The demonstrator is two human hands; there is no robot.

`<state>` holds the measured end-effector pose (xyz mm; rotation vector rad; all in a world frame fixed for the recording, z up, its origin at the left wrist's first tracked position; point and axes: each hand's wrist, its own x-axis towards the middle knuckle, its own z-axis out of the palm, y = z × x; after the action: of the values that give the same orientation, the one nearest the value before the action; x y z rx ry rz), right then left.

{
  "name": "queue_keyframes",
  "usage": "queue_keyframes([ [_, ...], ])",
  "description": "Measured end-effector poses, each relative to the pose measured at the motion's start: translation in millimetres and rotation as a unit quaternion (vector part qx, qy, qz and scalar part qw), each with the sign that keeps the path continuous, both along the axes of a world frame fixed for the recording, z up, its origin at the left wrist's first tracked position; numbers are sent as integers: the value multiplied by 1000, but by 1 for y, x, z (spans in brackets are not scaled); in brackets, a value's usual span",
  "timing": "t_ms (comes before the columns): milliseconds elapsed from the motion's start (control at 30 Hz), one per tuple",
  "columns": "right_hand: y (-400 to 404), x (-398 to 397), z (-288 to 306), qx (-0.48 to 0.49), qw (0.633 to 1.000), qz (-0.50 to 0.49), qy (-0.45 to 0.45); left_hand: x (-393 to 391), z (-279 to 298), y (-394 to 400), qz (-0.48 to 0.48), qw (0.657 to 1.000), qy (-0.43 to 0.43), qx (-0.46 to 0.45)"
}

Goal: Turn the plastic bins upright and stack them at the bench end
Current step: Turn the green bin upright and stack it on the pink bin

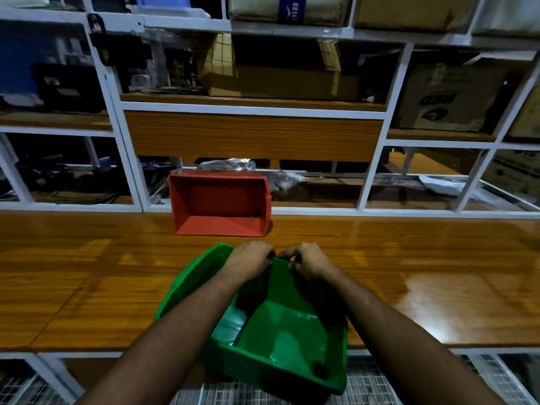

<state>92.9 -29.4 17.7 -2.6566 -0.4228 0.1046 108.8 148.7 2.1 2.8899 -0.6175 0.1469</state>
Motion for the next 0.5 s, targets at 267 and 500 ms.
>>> queue_keyframes([
  [267,-5,0,3,-90,988,4,-126,11,2,19,67,998,-3,-12],
  [500,-22,-6,-6,-143,975,-86,-146,16,2,46,172,985,-6,-22],
])
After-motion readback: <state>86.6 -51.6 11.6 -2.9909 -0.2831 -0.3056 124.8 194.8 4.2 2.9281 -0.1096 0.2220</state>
